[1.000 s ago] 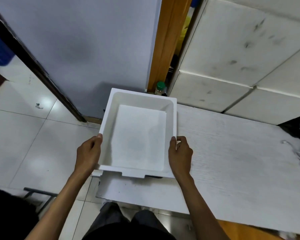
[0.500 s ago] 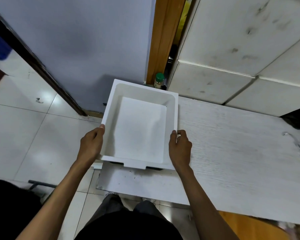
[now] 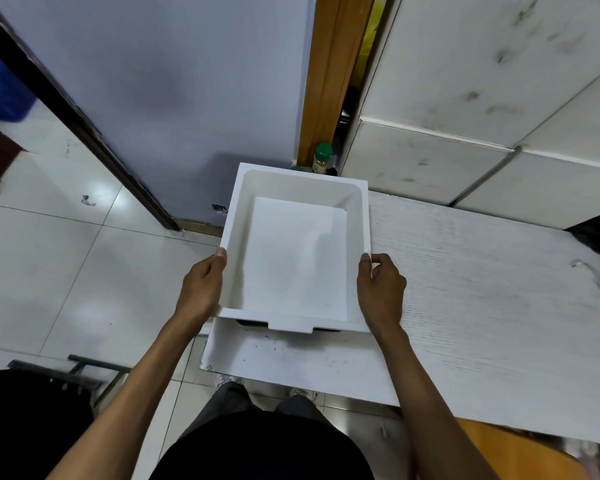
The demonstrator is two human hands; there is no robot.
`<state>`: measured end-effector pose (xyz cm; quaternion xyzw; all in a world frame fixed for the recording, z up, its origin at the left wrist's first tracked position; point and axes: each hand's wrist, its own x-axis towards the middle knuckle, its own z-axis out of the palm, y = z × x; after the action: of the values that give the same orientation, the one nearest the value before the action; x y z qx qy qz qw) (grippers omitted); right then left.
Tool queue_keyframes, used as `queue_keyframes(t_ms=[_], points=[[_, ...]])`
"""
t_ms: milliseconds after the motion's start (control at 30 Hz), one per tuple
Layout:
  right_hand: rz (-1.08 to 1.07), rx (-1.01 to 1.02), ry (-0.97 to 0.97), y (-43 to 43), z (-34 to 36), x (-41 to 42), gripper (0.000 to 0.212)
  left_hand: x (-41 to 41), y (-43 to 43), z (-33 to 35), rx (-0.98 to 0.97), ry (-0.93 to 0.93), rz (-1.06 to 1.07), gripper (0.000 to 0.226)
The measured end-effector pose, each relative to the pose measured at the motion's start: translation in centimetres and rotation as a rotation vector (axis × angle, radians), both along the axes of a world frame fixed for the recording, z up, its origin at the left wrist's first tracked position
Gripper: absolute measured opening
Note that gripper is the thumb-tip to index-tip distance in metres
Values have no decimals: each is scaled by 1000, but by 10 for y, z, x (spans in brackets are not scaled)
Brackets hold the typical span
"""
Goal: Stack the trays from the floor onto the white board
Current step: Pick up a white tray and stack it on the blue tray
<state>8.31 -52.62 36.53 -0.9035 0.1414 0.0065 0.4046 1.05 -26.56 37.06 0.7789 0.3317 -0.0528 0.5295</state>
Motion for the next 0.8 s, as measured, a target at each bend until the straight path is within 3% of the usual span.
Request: queue_keyframes(t_ms=[200, 533, 633, 800], points=[[13, 2, 8, 1, 3, 1, 29, -3, -2, -7, -96, 11, 18, 32], [22, 25, 3, 1, 1, 2, 25, 2, -2, -11, -93, 14, 71, 33], [16, -17, -47, 2, 1, 1, 24, 3, -2, -6, -61, -16, 90, 45], [23, -121, -155, 9, 12, 3, 25, 6, 16, 2, -41, -50, 155, 43]])
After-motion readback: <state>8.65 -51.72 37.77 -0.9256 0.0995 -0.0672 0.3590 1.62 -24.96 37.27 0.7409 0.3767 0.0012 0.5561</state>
